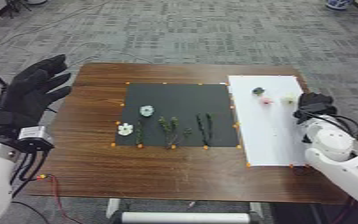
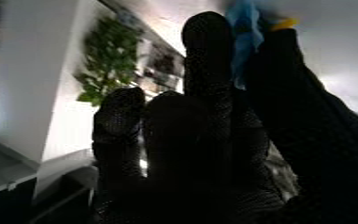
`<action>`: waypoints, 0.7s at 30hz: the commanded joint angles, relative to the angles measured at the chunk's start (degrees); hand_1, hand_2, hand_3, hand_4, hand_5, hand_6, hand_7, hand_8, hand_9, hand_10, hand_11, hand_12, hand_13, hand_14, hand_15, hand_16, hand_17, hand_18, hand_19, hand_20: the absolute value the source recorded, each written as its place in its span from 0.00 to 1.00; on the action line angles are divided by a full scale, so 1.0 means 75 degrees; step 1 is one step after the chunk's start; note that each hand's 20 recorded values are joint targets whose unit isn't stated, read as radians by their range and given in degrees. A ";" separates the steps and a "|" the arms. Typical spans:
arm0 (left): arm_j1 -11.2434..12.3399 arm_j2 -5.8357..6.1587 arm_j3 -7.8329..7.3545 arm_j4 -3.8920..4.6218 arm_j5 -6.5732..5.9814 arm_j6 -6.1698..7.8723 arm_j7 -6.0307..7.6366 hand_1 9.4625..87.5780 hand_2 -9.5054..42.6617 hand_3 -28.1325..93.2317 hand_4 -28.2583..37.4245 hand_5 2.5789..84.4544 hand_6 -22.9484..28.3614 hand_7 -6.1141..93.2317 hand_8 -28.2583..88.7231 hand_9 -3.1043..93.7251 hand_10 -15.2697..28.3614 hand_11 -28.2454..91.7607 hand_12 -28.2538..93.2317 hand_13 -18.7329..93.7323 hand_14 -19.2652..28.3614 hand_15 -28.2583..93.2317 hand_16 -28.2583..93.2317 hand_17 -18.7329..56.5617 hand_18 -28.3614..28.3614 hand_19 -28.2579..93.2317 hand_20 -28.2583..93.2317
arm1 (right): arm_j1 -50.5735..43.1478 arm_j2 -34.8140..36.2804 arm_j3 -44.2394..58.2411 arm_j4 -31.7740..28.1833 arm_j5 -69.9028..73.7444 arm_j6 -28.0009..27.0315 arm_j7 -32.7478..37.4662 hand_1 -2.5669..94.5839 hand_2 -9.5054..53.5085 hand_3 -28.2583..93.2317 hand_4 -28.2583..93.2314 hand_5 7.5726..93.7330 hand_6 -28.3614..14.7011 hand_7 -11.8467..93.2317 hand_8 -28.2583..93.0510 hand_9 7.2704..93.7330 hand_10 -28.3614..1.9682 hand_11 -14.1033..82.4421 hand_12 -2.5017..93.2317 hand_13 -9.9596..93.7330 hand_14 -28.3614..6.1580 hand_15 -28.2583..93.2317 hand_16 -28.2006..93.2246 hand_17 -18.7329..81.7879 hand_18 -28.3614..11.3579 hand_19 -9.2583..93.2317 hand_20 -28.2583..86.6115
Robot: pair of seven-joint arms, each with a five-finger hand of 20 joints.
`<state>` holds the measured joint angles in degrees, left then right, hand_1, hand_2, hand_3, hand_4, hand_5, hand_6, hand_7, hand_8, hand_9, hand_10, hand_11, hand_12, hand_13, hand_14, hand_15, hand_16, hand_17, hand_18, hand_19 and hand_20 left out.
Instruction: Arrange flowers
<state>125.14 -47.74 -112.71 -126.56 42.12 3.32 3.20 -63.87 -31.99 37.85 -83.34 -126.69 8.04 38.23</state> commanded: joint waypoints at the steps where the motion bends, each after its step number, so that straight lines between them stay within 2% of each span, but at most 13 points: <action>1: 0.0075 -0.0030 -0.0176 -0.0075 0.0008 0.0066 -0.0002 0.20 0.12 0.82 0.04 0.28 0.49 0.27 0.16 0.21 0.57 0.37 0.39 0.23 0.67 0.55 0.20 0.07 0.85 0.56 0.31 | -0.0503 0.0156 0.0179 -0.0923 -0.0129 0.1043 0.0011 0.50 0.00 0.96 0.01 0.79 0.74 0.53 0.22 0.93 0.87 0.33 0.55 0.80 0.73 0.86 0.50 0.50 0.20 0.89 0.73; 5: -0.0009 0.0027 -0.0209 -0.0064 -0.0004 0.0049 -0.0059 0.20 0.12 0.82 0.04 0.28 0.49 0.27 0.16 0.21 0.57 0.37 0.39 0.23 0.67 0.55 0.20 0.07 0.85 0.56 0.31 | 0.0209 0.0067 -0.0545 -0.1556 -0.0419 0.1949 -0.0215 0.47 0.00 0.98 0.07 0.81 0.74 0.51 0.23 0.94 0.86 0.33 0.55 0.81 0.75 0.85 0.52 0.51 0.19 0.90 0.73; 8: -0.0161 0.0165 -0.0190 -0.0014 -0.0019 0.0041 -0.0117 0.20 0.12 0.82 0.04 0.28 0.49 0.27 0.16 0.21 0.57 0.37 0.39 0.23 0.67 0.55 0.20 0.07 0.85 0.56 0.31 | 0.1210 -0.0230 -0.1556 -0.1855 -0.0498 0.2520 -0.0424 0.47 0.00 0.97 0.08 0.81 0.73 0.51 0.23 0.94 0.85 0.34 0.56 0.81 0.75 0.85 0.52 0.51 0.19 0.90 0.73; 10: -0.0312 0.0286 -0.0185 0.0035 -0.0019 -0.0048 -0.0205 0.20 0.12 0.82 0.04 0.28 0.49 0.27 0.16 0.21 0.57 0.37 0.39 0.23 0.66 0.55 0.20 0.07 0.85 0.56 0.31 | 0.1975 -0.0619 -0.2274 -0.1994 -0.0511 0.2848 -0.0574 0.47 0.00 0.97 0.09 0.81 0.73 0.51 0.23 0.94 0.85 0.34 0.57 0.81 0.75 0.85 0.53 0.51 0.19 0.90 0.73; 13: -0.0496 0.0355 -0.0135 0.0064 -0.0009 -0.0131 -0.0283 0.20 0.12 0.82 0.04 0.28 0.49 0.27 0.16 0.21 0.56 0.37 0.39 0.23 0.66 0.55 0.20 0.07 0.85 0.56 0.31 | 0.2654 -0.1199 -0.2848 -0.2045 -0.0406 0.2935 -0.0920 0.46 0.00 0.97 0.09 0.82 0.73 0.51 0.22 0.94 0.84 0.34 0.57 0.81 0.74 0.85 0.53 0.51 0.19 0.90 0.73; 16: -0.0704 0.0348 0.0031 0.0089 0.0020 -0.0072 -0.0245 0.20 0.12 0.82 0.04 0.28 0.49 0.27 0.16 0.21 0.56 0.37 0.39 0.22 0.66 0.55 0.20 0.07 0.86 0.56 0.31 | 0.3171 -0.1978 -0.3311 -0.1844 -0.0337 0.2892 -0.1282 0.47 0.00 0.97 0.09 0.82 0.73 0.51 0.22 0.94 0.84 0.34 0.56 0.81 0.73 0.85 0.52 0.51 0.19 0.90 0.73; 21: -0.1119 0.0495 0.0252 0.0250 -0.0011 -0.0173 -0.0342 0.20 0.11 0.82 0.05 0.28 0.49 0.26 0.16 0.21 0.56 0.36 0.39 0.22 0.67 0.55 0.20 0.07 0.86 0.56 0.31 | 0.4021 -0.2871 -0.4447 -0.1465 -0.0265 0.2807 -0.1296 0.48 0.00 0.96 0.08 0.83 0.74 0.51 0.20 0.94 0.84 0.35 0.56 0.81 0.72 0.86 0.51 0.51 0.20 0.90 0.73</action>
<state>120.04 -45.11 -112.22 -125.64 42.11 3.14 1.63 -44.15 -40.98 11.20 -95.16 -128.42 29.39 29.48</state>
